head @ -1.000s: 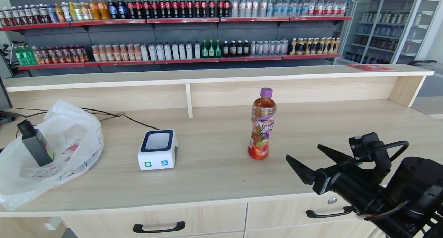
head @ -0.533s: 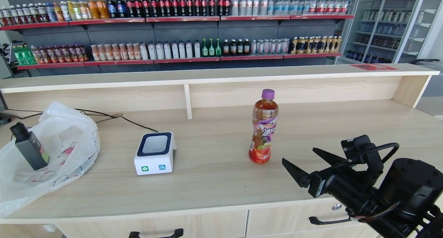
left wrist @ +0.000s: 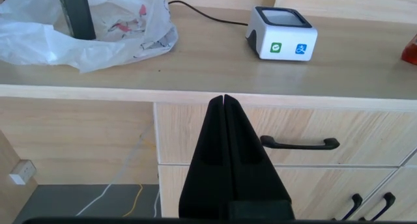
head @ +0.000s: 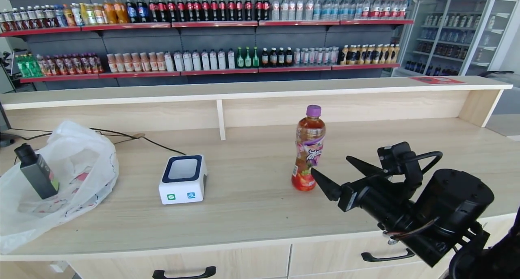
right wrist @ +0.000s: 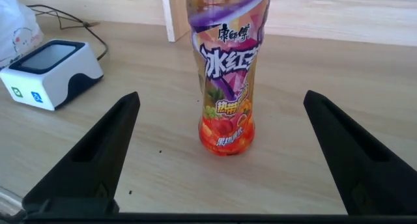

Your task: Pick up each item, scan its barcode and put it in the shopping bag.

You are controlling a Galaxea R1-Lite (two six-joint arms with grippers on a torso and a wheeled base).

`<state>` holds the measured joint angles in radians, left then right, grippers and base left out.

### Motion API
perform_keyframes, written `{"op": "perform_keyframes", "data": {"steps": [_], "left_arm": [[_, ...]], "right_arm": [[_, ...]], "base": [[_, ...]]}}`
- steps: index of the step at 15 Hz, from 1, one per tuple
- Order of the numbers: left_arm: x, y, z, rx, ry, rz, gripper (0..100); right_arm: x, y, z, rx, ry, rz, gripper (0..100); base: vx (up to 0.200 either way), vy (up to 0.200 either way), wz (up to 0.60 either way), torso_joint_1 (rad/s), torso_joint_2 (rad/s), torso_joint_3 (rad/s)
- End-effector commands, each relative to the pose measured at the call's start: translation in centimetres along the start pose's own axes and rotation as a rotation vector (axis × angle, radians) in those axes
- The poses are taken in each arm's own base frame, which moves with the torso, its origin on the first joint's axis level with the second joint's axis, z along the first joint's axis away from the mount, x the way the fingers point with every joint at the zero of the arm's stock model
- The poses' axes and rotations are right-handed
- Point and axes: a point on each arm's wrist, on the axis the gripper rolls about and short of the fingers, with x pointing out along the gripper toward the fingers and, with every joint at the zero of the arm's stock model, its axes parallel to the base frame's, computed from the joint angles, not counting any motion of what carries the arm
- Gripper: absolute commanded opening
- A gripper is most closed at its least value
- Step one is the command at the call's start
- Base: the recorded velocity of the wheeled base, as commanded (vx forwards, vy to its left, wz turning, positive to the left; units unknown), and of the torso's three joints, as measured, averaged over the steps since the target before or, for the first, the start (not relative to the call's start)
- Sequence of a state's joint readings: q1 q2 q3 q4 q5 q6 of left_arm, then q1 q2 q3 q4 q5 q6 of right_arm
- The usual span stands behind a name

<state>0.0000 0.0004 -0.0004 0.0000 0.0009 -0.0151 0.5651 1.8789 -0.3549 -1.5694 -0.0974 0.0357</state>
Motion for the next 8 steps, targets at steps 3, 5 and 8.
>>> {"op": "perform_keyframes", "data": {"steps": [3, 5, 8], "left_arm": [[0.0, 0.0, 0.0, 0.0, -0.002, 0.001, 0], [0.0, 0.0, 0.0, 0.001, -0.002, 0.001, 0], [0.0, 0.0, 0.0, 0.001, -0.002, 0.001, 0]], "right_arm": [[2.5, 0.2, -1.3, -0.004, 0.007, 0.002, 100], [3.4, 0.1, -1.5, -0.019, -0.002, -0.007, 100], [4.9, 0.1, -2.1, -0.024, -0.01, -0.009, 100]], "base": [[0.0, 0.0, 0.0, 0.0, 0.0, 0.0], [0.0, 0.0, 0.0, 0.0, 0.0, 0.0], [0.0, 0.0, 0.0, 0.0, 0.0, 0.0]]}}
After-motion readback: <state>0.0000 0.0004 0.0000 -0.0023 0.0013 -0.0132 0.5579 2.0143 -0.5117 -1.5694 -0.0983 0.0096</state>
